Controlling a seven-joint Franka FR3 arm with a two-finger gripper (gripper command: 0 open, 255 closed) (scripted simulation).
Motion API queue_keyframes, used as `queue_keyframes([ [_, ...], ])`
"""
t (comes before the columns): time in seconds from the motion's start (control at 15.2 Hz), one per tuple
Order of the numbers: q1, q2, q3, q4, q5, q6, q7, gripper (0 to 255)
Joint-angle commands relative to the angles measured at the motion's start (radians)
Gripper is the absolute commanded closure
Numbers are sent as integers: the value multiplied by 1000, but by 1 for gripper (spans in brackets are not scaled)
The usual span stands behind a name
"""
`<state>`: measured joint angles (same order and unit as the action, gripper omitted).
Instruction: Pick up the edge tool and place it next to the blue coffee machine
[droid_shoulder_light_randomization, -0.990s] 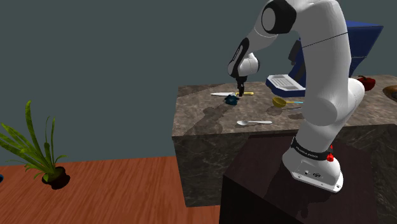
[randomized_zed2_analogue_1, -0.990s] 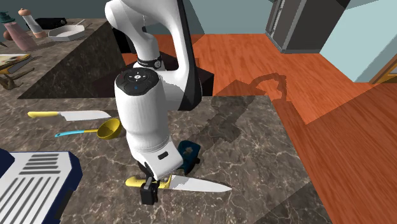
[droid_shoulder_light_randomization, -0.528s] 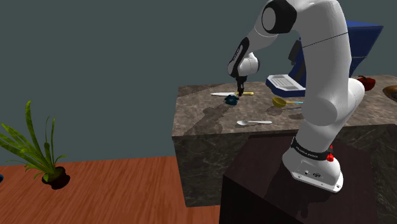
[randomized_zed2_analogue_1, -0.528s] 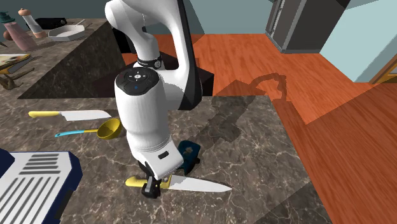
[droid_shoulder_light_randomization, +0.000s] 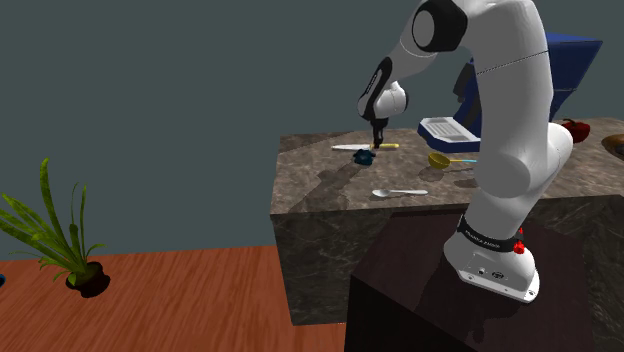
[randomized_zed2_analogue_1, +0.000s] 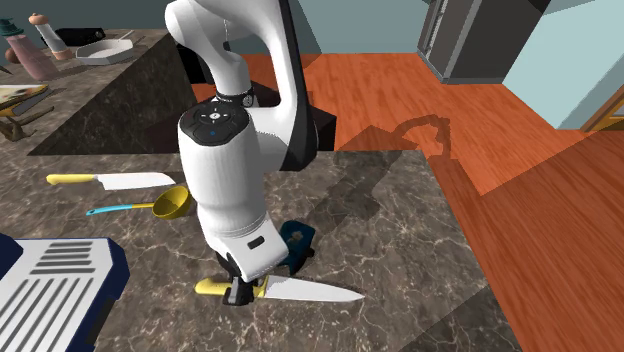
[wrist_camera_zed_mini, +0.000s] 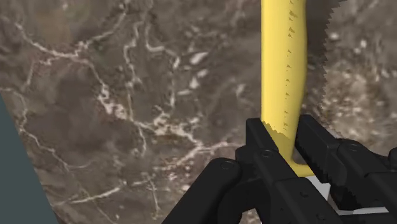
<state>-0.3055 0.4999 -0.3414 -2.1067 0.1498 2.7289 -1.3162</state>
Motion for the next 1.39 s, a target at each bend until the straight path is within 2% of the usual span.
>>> queue_keyframes([
  [0.0, 7, -20, -10, -5, -9, -14, 5, 255],
  [1.32, 71, -227, -89, 13, -121, -231, 65, 255],
])
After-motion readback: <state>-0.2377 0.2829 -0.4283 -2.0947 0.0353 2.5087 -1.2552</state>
